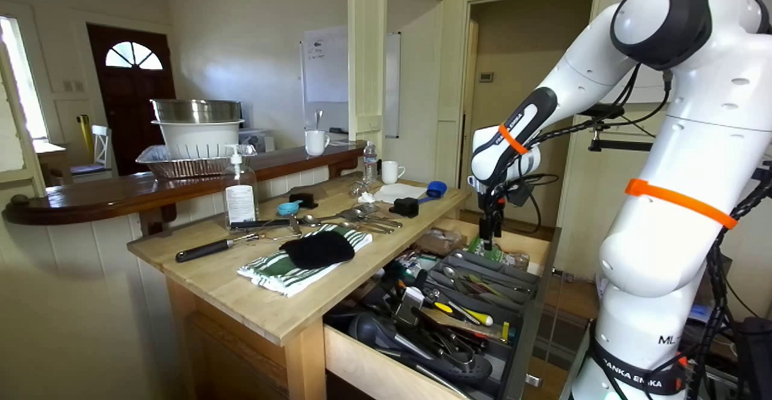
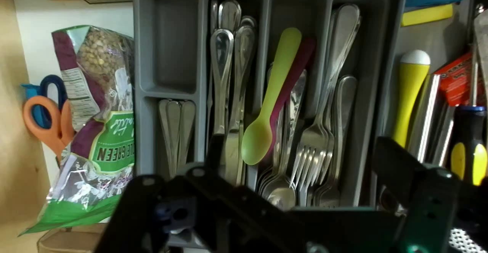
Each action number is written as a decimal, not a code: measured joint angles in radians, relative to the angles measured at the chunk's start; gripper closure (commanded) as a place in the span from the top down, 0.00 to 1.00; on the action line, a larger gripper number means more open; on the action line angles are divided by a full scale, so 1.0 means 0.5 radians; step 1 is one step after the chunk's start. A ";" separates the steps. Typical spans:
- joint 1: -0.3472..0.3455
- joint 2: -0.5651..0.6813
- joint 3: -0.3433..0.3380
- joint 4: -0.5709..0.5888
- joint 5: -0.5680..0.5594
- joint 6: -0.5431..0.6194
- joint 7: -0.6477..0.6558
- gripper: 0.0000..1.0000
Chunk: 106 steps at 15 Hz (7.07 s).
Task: Remove one silver spoon from the utensil holder in the drawer and put it on the table next to the silver spoons
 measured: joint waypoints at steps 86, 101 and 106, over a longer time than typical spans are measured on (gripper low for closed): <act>-0.305 1.028 0.499 0.404 0.320 0.554 -0.197 0.37; -0.327 1.022 0.504 0.394 0.324 0.590 -0.192 0.02; -0.326 0.998 0.511 0.376 0.324 0.590 -0.193 0.02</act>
